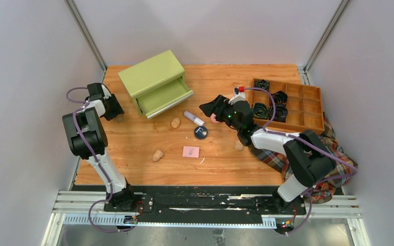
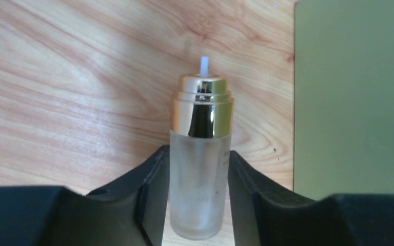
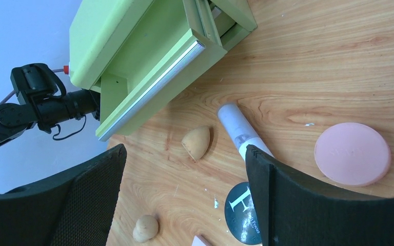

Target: Organize the makeup

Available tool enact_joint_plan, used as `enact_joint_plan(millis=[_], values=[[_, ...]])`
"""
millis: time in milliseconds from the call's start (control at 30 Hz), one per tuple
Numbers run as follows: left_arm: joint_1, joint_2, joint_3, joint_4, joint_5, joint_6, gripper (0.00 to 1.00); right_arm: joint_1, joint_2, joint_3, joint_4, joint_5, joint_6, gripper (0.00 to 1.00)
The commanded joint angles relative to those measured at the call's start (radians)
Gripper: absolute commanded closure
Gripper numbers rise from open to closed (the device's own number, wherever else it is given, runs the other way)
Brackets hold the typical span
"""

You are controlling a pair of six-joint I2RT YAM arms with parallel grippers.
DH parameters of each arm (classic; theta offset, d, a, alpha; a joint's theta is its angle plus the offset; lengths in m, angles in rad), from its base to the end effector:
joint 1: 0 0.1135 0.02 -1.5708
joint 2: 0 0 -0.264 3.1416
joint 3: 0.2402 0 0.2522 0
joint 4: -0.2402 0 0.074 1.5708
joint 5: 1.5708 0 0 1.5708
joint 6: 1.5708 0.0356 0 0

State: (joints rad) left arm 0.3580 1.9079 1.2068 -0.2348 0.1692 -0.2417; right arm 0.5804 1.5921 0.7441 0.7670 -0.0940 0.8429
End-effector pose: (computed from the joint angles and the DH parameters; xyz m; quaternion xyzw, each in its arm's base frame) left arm 0.3748 0.1338 0.1626 -0.2544 0.9122 -0.0621 0.3152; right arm 0.2839 0.1902 0.2246 0.0645 0.7322 0.4684 0.4902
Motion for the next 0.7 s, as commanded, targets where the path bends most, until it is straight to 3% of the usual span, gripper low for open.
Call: enact_joint_plan(millis=[0,67,200,433,533,667], values=[[0.001,0.005,-0.005,-0.021,0.004,-0.012,0.62,-0.013,0.007,0.031,0.048,-0.012,0.007,0.16],[0.001,-0.028,-0.016,-0.031,0.003,-0.018,0.70,-0.013,0.004,0.029,0.048,-0.013,0.007,0.16],[-0.001,-0.143,-0.044,-0.077,-0.024,-0.018,0.72,-0.013,-0.010,0.020,0.054,-0.024,0.014,0.17],[-0.010,-0.546,-0.125,-0.208,-0.098,0.046,0.75,-0.013,-0.089,-0.011,0.033,-0.080,-0.012,0.18],[-0.095,-0.712,-0.128,-0.247,-0.186,0.101,0.80,-0.014,-0.163,-0.015,-0.046,-0.124,-0.058,0.19],[-0.317,-0.852,-0.114,-0.214,-0.305,0.206,0.81,-0.014,-0.283,-0.037,-0.165,-0.120,-0.139,0.18]])
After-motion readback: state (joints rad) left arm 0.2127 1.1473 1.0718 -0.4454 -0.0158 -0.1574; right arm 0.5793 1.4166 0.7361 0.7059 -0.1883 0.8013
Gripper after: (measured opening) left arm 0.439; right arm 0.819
